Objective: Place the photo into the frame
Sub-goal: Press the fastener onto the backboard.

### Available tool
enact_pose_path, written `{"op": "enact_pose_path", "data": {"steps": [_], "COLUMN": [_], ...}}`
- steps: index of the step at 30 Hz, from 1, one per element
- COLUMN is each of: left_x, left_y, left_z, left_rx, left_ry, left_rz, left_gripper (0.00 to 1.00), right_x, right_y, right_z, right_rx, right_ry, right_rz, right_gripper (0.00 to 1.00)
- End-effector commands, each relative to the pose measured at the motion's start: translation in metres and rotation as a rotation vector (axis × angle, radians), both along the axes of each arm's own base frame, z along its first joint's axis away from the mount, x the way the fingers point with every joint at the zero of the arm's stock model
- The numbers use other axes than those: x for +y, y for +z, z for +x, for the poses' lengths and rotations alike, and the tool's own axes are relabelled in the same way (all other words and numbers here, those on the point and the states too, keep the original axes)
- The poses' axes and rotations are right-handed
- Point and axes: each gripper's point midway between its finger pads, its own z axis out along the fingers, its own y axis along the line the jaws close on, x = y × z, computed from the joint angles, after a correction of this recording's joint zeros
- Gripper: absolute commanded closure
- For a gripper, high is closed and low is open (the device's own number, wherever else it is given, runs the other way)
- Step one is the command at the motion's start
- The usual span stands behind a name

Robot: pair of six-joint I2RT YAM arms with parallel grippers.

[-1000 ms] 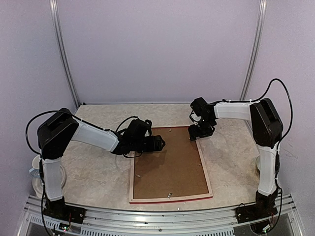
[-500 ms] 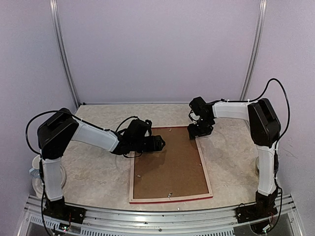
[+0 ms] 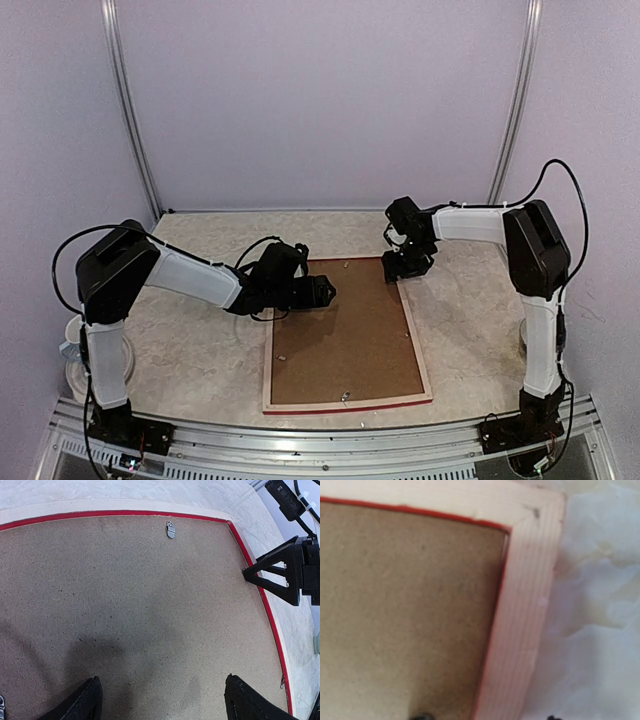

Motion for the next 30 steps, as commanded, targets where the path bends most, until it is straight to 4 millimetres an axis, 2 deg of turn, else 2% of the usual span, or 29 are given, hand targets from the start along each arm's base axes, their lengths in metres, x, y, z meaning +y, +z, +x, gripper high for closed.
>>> {"op": "enact_pose_path", "data": {"steps": [1,10,21,30], "left_x": [0.010,0.011,0.011,0.012], "left_y": [-0.016,-0.017,-0.017,-0.019], "left_z": [-0.011,-0.012,-0.012,-0.012], "left_rx": [0.057,0.057,0.057,0.060], "left_ry": [-0.004,-0.002,0.000,0.002], "left_rz": [0.053,0.055,0.051,0.052], "left_gripper": [0.16,0.16,0.16,0.16], "right_x": [-0.010,-0.014,-0.017,-0.021], "right_y": [-0.021,-0.025,-0.010,-0.009], "right_z": [-0.009,-0.012,-0.005,-0.005], "right_rx": [0.060,0.072,0.041,0.041], "right_ry": [-0.031,-0.055,-0.104,-0.134], "right_rz": [0.020,0.047,0.044,0.035], "right_gripper": [0.45,0.52,0.57,0.58]}}
